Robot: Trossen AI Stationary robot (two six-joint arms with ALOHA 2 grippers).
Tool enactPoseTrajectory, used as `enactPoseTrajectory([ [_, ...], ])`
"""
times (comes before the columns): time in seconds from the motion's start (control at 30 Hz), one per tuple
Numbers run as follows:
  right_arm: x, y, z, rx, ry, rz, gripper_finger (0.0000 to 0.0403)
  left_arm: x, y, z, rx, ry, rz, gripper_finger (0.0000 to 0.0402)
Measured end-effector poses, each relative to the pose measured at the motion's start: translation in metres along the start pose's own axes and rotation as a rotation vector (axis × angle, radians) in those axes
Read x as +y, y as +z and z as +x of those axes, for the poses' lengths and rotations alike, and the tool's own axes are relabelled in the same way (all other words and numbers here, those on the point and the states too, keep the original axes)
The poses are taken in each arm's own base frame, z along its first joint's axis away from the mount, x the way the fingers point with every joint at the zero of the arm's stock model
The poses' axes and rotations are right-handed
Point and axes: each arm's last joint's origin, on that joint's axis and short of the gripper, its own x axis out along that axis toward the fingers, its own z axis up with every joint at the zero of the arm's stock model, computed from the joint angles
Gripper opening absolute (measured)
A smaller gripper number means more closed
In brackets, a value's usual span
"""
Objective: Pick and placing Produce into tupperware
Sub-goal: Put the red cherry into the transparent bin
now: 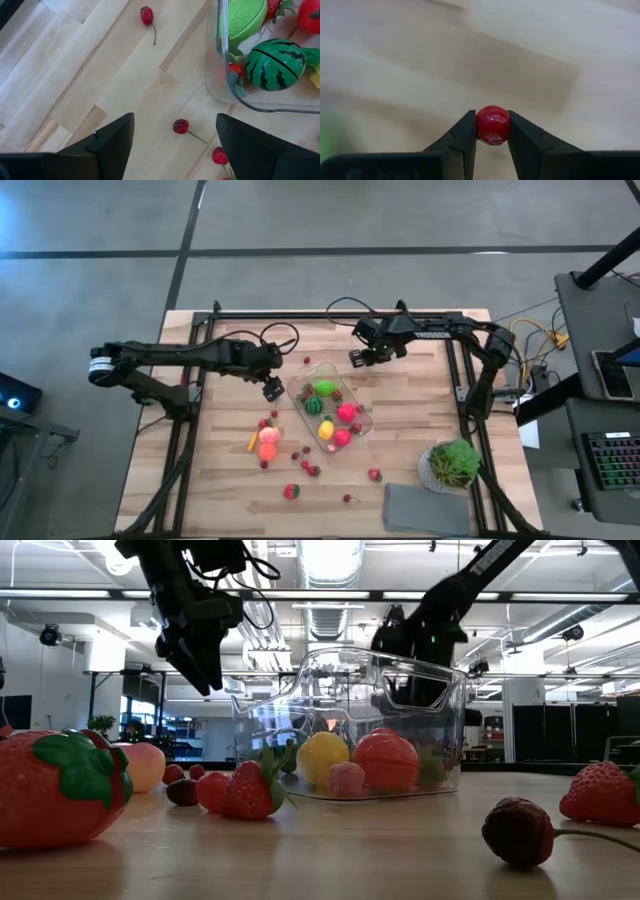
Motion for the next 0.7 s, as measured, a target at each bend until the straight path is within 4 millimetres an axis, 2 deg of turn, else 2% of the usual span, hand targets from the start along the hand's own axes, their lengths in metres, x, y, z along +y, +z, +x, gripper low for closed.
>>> enactPoseTrajectory([
  [0.27, 0.041, -0.029, -0.079, -0.134, 0.243, -0.164, 0.0093, 0.001, 0.001, 0.0, -0.02, 0.032, 0.042, 0.0267],
  [0.47, 0.074, -0.066, -0.136, -0.272, 0.421, -0.385, 0.0102, 0.001, 0.001, 0.0, -0.023, 0.03, 0.044, 0.0267],
  [0.57, 0.088, -0.086, -0.15, -0.296, 0.484, -0.493, 0.0108, 0.0, 0.001, 0.0, -0.023, 0.029, 0.044, 0.0267],
  [0.7, 0.1, -0.104, -0.136, -0.224, 0.438, -0.483, 0.0127, 0.0, 0.001, 0.0, -0.023, 0.027, 0.043, 0.0267],
])
